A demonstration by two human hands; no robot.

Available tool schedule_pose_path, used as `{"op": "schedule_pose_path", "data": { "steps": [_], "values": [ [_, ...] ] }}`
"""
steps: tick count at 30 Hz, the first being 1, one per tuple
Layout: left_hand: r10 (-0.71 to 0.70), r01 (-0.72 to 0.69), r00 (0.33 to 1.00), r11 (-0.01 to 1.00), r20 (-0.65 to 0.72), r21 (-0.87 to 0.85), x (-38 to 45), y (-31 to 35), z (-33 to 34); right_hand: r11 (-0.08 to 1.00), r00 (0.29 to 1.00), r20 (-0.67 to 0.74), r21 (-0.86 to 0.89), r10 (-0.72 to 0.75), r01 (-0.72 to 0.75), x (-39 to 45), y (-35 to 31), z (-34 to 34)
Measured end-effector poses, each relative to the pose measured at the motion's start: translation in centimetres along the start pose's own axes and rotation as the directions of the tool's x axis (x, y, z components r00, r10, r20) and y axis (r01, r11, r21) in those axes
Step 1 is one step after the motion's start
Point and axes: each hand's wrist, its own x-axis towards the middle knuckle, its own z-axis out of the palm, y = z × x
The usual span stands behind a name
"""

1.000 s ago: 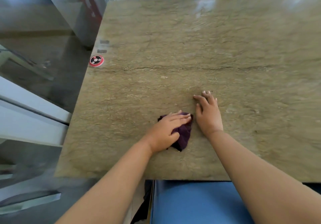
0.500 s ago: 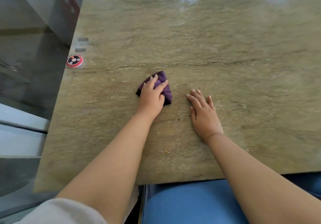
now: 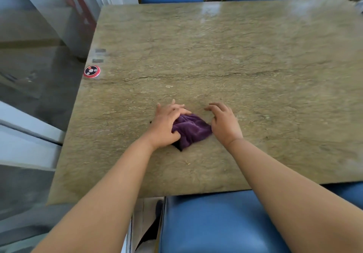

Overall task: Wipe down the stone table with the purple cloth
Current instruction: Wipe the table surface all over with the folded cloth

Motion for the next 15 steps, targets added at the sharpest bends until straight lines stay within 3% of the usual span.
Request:
{"op": "schedule_pose_path", "data": {
  "steps": [2, 3, 5, 6, 9, 12, 15],
  "values": [
    [-0.080, 0.077, 0.992, 0.996, -0.098, -0.040, -1.5, -0.6, -0.2, 0.985, 0.985, 0.044, -0.041, -0.168, 0.170, -0.5, -1.6, 0.7],
    [-0.120, 0.112, 0.982, 0.992, -0.144, -0.061, -2.4, -1.0, -0.1, 0.964, 0.958, 0.143, -0.060, -0.248, 0.258, -0.9, -2.2, 1.3],
    [-0.192, 0.177, 0.955, 0.980, -0.226, -0.088, -4.0, -1.8, 0.0, 0.922, 0.883, 0.369, -0.139, -0.291, 0.362, -1.8, -3.0, 2.2],
    [-0.227, 0.208, 0.937, 0.973, -0.267, -0.097, -4.7, -2.3, 0.0, 0.904, 0.864, 0.412, -0.178, -0.290, 0.389, -2.0, -3.1, 2.5],
    [-0.332, 0.330, 0.861, 0.941, -0.385, -0.073, -6.5, -3.7, -0.2, 0.907, 0.863, 0.355, -0.084, -0.359, 0.412, -1.4, -4.0, 2.1],
    [-0.436, 0.501, 0.760, 0.866, -0.482, 0.005, -8.3, -5.1, 0.0, 0.952, 0.898, 0.319, 0.127, -0.304, 0.277, 0.0, -5.4, 1.6],
    [-0.517, 0.626, 0.701, 0.777, -0.491, 0.075, -10.1, -6.1, 0.7, 0.973, 0.994, 0.037, 0.212, -0.104, 0.094, 1.8, -5.5, 1.4]
  ]
}}
